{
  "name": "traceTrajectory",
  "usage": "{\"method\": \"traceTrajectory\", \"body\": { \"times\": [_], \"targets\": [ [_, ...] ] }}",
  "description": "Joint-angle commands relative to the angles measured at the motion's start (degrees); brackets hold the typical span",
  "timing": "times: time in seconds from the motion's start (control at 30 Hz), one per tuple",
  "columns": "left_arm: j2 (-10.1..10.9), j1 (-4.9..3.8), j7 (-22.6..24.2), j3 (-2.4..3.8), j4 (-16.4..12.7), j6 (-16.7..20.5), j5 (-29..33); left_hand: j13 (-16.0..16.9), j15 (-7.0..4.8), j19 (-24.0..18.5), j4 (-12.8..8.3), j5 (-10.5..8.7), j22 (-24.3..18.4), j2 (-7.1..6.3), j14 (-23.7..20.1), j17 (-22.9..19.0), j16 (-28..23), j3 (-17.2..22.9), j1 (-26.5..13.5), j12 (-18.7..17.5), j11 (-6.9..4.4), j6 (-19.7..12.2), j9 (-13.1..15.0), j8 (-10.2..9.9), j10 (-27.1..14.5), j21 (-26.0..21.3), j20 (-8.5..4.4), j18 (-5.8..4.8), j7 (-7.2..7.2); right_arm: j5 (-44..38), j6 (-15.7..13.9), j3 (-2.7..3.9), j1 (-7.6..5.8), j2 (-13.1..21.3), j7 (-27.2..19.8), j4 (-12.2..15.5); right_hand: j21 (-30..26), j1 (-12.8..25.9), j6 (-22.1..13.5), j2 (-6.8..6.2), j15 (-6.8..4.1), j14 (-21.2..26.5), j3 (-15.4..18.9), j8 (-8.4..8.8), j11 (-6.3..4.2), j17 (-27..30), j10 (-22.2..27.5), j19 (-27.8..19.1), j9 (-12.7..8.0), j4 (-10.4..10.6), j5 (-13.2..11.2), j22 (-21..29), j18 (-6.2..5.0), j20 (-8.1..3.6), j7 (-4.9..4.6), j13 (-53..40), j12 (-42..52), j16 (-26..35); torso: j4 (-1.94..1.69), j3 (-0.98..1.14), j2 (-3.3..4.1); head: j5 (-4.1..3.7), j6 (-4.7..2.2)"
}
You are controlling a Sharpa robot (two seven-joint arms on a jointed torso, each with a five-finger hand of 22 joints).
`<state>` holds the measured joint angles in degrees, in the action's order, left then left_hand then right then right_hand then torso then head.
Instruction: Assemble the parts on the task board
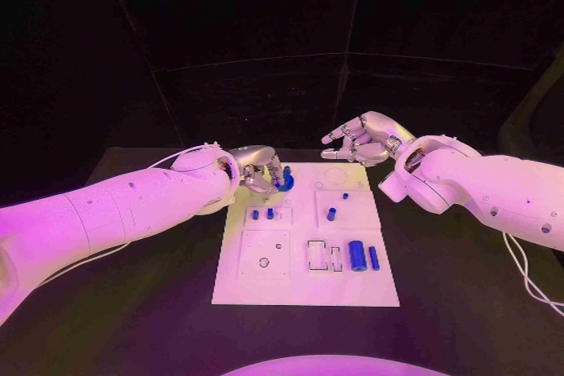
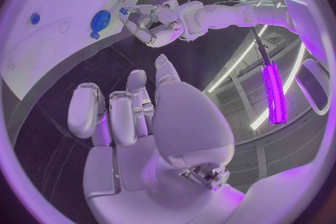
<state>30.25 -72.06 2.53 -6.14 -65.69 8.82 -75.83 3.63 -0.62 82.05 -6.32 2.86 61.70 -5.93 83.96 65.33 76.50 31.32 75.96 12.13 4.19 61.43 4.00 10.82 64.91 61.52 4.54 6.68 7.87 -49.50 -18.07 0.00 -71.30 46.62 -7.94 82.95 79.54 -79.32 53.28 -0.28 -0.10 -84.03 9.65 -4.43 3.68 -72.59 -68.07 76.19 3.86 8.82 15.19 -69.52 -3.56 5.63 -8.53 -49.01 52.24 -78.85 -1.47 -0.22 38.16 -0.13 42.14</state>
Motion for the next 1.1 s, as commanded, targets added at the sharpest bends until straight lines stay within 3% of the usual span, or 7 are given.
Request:
{"method": "traceTrajectory", "body": {
  "times": [0.03, 0.33, 1.1],
  "targets": [
    [0.8, -0.12, -0.5, 0.14, -0.5, -2.2, 1.4, 0.1, -0.22, 0.3, 0.0, -0.02, 0.1, 0.10, 1.7, -0.2, 0.3, 0.4, -0.6, -0.4, 0.04, 0.4, 0.0, -0.3, 0.5, 0.3, 0.12, -0.39, 0.12, 0.2, 0.4, 0.02, -0.09, 0.0, -0.6, 0.0, -0.2, -0.2, 0.4, 0.55, -0.53, -2.4, 0.3, 0.25, -0.05, -0.1, 0.4, -0.4, 0.0, -0.1, 0.3, 0.1, -1.07, 0.15, -0.18, -0.1, 0.1, 0.3, 0.11, -0.03, 0.05, 0.06, 0.06],
    [1.5, -0.05, -1.6, 0.11, 0.1, -5.7, 1.6, 0.1, -0.23, 0.3, 0.0, -0.01, 0.2, -0.06, 1.7, -0.4, 0.3, 0.5, -0.8, -0.6, 0.00, 0.6, 0.0, -0.4, 0.8, 0.5, 0.14, -0.40, 0.07, 0.2, 0.4, 0.02, -0.09, 0.0, -0.6, -0.1, -0.2, -0.2, 0.4, 0.55, -0.53, -2.4, 0.3, 0.25, -0.05, -0.1, 0.4, -0.4, 0.0, -0.1, 0.3, 0.1, -1.07, 0.15, -0.18, -0.1, 0.1, 0.3, 0.20, 0.00, 0.15, 0.08, 0.16],
    [0.8, 0.15, -2.7, 0.04, 1.4, -8.4, 1.6, 0.1, -0.23, 0.3, 0.0, -0.01, 0.3, -0.11, 1.7, -0.4, 0.3, 0.6, -0.9, -0.8, 0.01, 0.7, 0.0, -0.5, 0.9, 0.5, 0.15, -0.41, 0.08, 0.2, 0.4, 0.01, -0.08, 0.0, -0.6, 0.0, -0.2, -0.4, 0.4, 0.66, -0.54, -2.4, 0.4, 0.23, -0.06, -0.1, 0.4, -0.4, 0.0, -0.1, 0.3, 0.1, -1.06, 0.14, -0.17, 0.0, 0.2, 0.3, 0.21, 0.01, 0.12, 0.05, 0.42]
  ]
}}
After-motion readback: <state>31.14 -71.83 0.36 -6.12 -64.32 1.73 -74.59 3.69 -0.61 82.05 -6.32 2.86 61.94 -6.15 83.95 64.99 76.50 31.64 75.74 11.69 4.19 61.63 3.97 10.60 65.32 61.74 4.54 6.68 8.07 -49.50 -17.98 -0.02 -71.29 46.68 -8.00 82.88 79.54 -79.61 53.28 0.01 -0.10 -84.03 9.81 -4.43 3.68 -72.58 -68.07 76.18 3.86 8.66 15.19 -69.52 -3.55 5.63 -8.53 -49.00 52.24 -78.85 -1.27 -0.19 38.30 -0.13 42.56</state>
